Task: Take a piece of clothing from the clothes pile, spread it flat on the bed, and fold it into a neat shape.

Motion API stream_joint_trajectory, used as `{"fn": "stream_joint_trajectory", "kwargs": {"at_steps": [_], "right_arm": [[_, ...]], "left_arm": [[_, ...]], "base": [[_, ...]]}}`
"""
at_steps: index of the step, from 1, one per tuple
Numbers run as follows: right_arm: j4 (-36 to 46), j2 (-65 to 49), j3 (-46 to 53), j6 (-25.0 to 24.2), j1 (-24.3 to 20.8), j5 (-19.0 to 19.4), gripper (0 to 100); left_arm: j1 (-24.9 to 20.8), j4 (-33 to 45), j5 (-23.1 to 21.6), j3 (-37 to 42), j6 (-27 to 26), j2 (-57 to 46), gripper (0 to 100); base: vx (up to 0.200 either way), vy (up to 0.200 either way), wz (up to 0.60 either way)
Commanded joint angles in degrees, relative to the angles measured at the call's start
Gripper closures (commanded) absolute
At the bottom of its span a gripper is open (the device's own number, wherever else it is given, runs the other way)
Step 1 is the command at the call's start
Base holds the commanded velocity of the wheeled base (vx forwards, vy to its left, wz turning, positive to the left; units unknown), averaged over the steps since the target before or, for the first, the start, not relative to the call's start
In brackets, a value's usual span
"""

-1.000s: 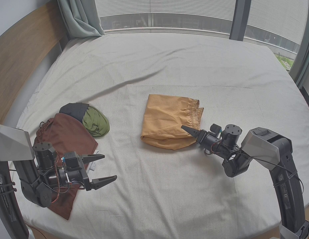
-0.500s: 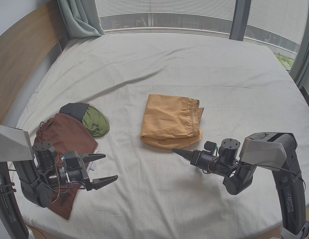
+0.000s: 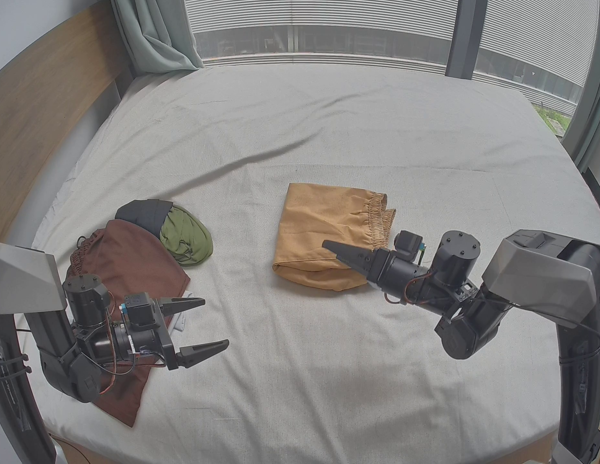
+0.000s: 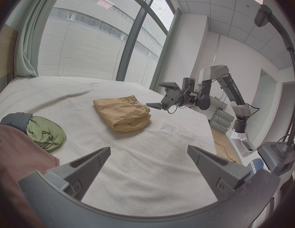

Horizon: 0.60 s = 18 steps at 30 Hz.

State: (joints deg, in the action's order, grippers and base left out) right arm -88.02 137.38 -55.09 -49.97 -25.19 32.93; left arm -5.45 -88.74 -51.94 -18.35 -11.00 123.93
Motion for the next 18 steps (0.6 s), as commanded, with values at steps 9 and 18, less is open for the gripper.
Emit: {"fn": "stream_joint_trajectory", "kwargs": {"at_steps": [9, 18], "right_arm": [[7.5, 4.1, -17.6, -1.0, 7.5, -0.1, 0], [7.9, 11.9, -20.4, -0.8, 9.5, -0.4, 0]], "left_arm": [[-0.2, 0.0, 0.0, 0.0, 0.0, 0.4, 0], [-0.2, 0.0, 0.0, 0.1, 0.0, 0.8, 0]], "base": [[0.000, 0.000, 0.00], [0.000, 0.000, 0.00]]}}
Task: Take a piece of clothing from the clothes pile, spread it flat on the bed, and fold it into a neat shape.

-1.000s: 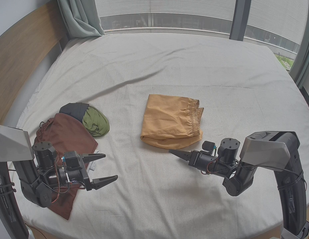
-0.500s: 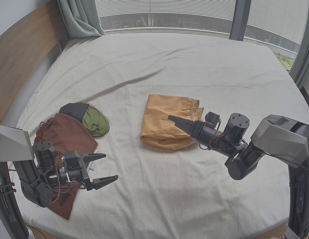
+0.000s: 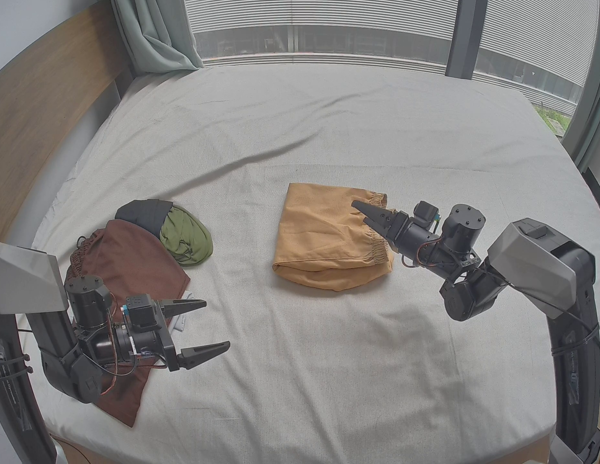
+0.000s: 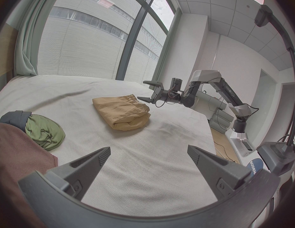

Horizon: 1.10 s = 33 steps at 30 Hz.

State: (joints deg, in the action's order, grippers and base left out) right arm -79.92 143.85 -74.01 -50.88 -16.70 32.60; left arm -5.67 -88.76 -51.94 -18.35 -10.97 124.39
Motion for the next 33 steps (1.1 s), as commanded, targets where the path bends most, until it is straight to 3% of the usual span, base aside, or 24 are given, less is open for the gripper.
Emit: {"fn": "stream_joint_trajectory", "kwargs": {"at_steps": [1, 16, 26, 30, 33], "right_arm": [[-0.2, 5.9, -1.6, 0.2, 1.1, -0.1, 0], [-3.6, 9.8, 0.5, 1.0, 1.2, -0.2, 0], [-8.3, -3.8, 13.5, 1.2, -0.2, -0.3, 0], [-8.4, -10.9, 20.2, 4.8, -0.9, -0.3, 0], [-8.3, -16.8, 26.9, 11.8, -2.0, -0.3, 0]], "left_arm": [[0.0, 0.0, 0.0, 0.1, 0.0, 0.3, 0], [0.0, 0.0, 0.0, 0.2, 0.0, 0.4, 0], [-0.2, 0.0, 0.0, 0.2, 0.0, -0.5, 0], [-0.2, 0.0, 0.1, 0.2, 0.1, -2.0, 0], [-0.4, 0.0, 0.1, 0.2, 0.2, -3.7, 0]], "base": [[0.000, 0.000, 0.00], [0.000, 0.000, 0.00], [0.000, 0.000, 0.00], [0.000, 0.000, 0.00], [0.000, 0.000, 0.00]]}}
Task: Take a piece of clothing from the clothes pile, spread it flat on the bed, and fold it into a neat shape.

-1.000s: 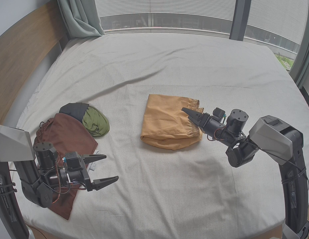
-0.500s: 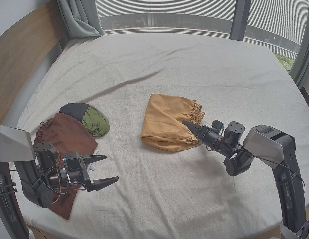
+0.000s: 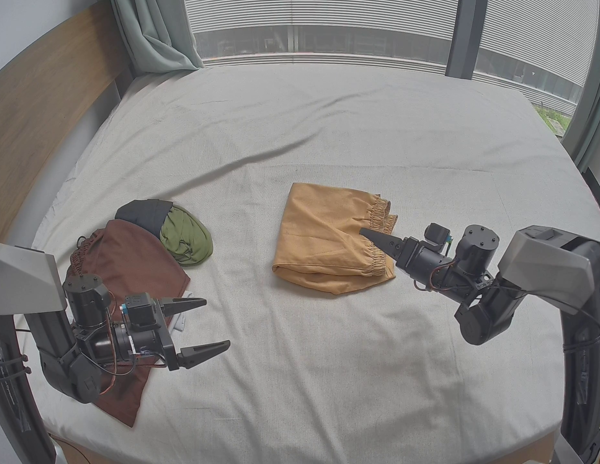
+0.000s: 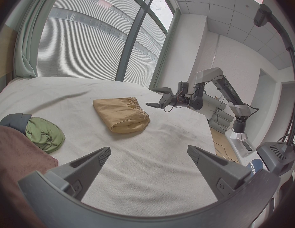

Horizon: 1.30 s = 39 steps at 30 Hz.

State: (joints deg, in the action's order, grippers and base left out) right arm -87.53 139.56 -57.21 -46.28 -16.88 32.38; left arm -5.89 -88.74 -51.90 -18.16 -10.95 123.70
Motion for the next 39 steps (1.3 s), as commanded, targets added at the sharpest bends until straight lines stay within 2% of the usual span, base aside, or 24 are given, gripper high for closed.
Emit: {"fn": "stream_joint_trajectory", "kwargs": {"at_steps": [1, 3, 5, 6, 9, 15, 19, 23, 31, 32, 34, 39], "right_arm": [[-0.7, -13.7, 11.8, 8.8, -2.0, 0.0, 0], [-0.7, -15.3, 14.5, 11.5, -2.4, 0.0, 0], [-0.7, -17.7, 21.2, 18.8, -3.1, -0.5, 0], [-0.7, -17.7, 21.5, 19.2, -3.1, -0.6, 0], [-0.7, -18.6, 27.7, 28.6, -2.5, -3.6, 0], [-0.7, -22.3, 33.2, 39.4, -1.4, -6.8, 0], [-0.7, -27.7, 38.1, 40.0, -1.9, -9.4, 0], [-0.7, -34.0, 42.9, 40.0, -1.4, -9.5, 0], [-0.6, -42.6, 49.2, 40.0, 1.2, -9.7, 0], [-0.6, -45.7, 51.3, 40.0, 2.9, -9.7, 0], [-0.6, -47.4, 53.3, 40.1, 4.0, -9.7, 0], [-0.5, -53.1, 56.4, 40.3, 5.4, -9.8, 0]], "left_arm": [[-0.4, 0.0, 0.0, 0.1, 0.1, -3.3, 0], [-0.4, 0.0, 0.0, 0.1, 0.1, -3.6, 0], [-0.4, 0.0, 0.0, 0.8, -0.2, -5.7, 0], [-0.4, 0.1, 0.0, 0.8, -0.2, -5.7, 0], [-0.5, 0.1, -0.1, 1.6, 0.0, -8.4, 0], [-2.2, 0.1, -0.1, 5.2, 0.4, -13.9, 0], [-3.5, 0.6, 0.0, 7.8, 0.8, -17.1, 0], [-4.1, 0.6, 0.3, 11.4, 0.5, -20.0, 0], [-6.7, 0.5, 0.3, 13.2, 1.4, -27.2, 0], [-9.7, 0.2, 0.3, 14.6, 3.2, -30.0, 0], [-11.9, 0.1, 0.4, 15.6, 4.1, -31.7, 0], [-14.0, 0.2, 0.4, 17.8, 4.3, -34.5, 0]], "base": [[0.000, 0.000, 0.00], [0.000, 0.000, 0.00], [0.000, 0.000, 0.00], [0.000, 0.000, 0.00], [0.000, 0.000, 0.00], [0.000, 0.000, 0.00], [0.000, 0.000, 0.00], [0.000, 0.000, 0.00], [0.000, 0.000, 0.00], [0.000, 0.000, 0.00], [0.000, 0.000, 0.00], [0.000, 0.000, 0.00]]}}
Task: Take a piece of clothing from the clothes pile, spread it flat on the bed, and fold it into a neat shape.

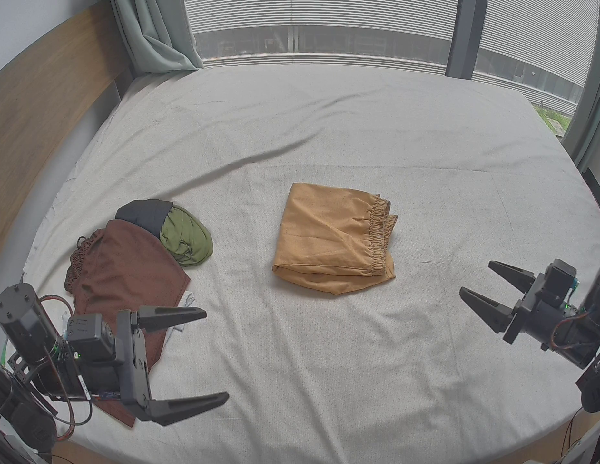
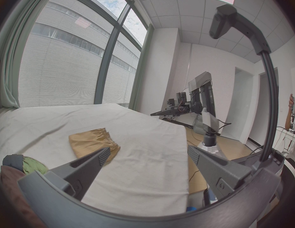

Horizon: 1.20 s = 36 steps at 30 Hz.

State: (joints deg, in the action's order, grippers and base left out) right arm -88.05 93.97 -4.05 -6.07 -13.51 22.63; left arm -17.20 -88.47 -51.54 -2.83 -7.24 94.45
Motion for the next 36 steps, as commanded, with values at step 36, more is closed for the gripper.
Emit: {"fn": "stream_joint_trajectory", "kwargs": {"at_steps": [36], "right_arm": [[67.9, -89.7, 4.0, 5.2, 13.2, 0.5, 0]], "left_arm": [[3.8, 43.9, 15.2, 2.8, 1.4, -54.3, 0]], "base": [[0.000, 0.000, 0.00]]}}
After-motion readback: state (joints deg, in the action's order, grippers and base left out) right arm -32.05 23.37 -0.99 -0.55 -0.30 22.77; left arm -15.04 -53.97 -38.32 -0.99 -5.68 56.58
